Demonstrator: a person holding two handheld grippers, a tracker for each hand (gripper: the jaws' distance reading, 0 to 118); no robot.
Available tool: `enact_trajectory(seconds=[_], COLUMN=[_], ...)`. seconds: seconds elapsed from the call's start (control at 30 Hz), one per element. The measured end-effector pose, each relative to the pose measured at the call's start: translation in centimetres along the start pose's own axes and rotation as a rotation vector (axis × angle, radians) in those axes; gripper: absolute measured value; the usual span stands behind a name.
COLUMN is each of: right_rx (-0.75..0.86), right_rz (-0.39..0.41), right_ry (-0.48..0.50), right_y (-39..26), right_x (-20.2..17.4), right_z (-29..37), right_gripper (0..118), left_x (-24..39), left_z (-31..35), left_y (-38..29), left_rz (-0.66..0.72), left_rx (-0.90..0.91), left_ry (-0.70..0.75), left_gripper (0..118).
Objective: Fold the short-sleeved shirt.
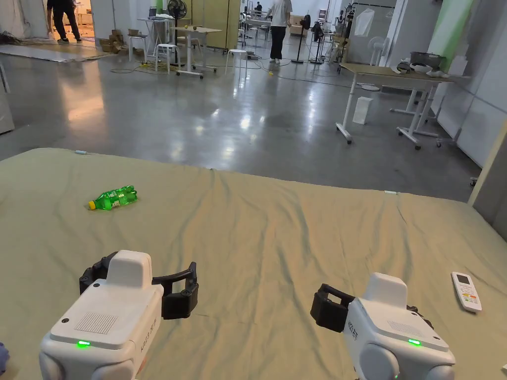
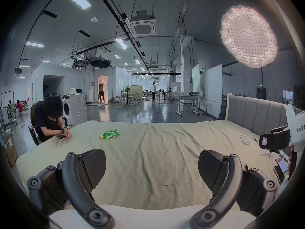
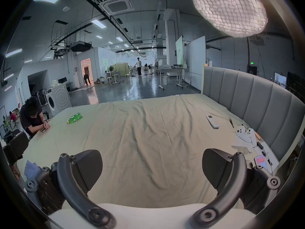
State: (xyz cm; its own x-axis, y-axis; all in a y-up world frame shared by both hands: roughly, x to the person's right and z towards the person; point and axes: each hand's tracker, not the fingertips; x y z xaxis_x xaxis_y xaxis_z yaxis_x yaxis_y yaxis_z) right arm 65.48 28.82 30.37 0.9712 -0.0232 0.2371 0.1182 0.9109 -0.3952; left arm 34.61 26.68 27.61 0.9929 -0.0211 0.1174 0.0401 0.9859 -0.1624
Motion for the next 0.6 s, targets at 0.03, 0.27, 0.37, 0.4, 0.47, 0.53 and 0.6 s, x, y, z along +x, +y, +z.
enact_trajectory(seconds=[0.03, 0.27, 0.37, 0.4, 0.47, 0.53, 0.6], right_rx=[-0.001, 0.09, 0.109, 0.116, 0.131, 0.143, 0.167], right_rz=[-0.005, -0.02, -0.005, 0.0, 0.0, 0.006, 0.011], right_ry=[0.004, 0.078, 0.043, 0.027, 0.019, 0.015, 0.018], right_y=[0.0, -0.5, -0.9, -0.9, -0.7, -0.6, -0.7], right_x=[0.2, 1.3, 1.2, 1.1, 1.1, 1.1, 0.9], right_z=[-0.1, 0.3, -0.6, -0.6, -1.0, -1.1, -0.9], right_gripper=[118, 118, 118, 118, 118, 118, 118], left_x=[-0.1, -0.2, -0.2, -0.2, -0.2, -0.3, -0.3], left_z=[0.0, 0.0, 0.1, 0.0, 0.0, -0.1, -0.1], left_y=[0.0, 0.2, 0.1, 0.2, 0.2, 0.1, 0.2], left_rz=[0.003, 0.012, 0.002, -0.003, -0.008, -0.007, 0.003], left_rx=[0.001, 0.02, 0.052, 0.054, 0.061, 0.073, 0.095], left_ry=[-0.001, 0.005, 0.01, 0.015, 0.018, 0.017, 0.015], left_gripper=[112, 112, 112, 112, 112, 112, 113])
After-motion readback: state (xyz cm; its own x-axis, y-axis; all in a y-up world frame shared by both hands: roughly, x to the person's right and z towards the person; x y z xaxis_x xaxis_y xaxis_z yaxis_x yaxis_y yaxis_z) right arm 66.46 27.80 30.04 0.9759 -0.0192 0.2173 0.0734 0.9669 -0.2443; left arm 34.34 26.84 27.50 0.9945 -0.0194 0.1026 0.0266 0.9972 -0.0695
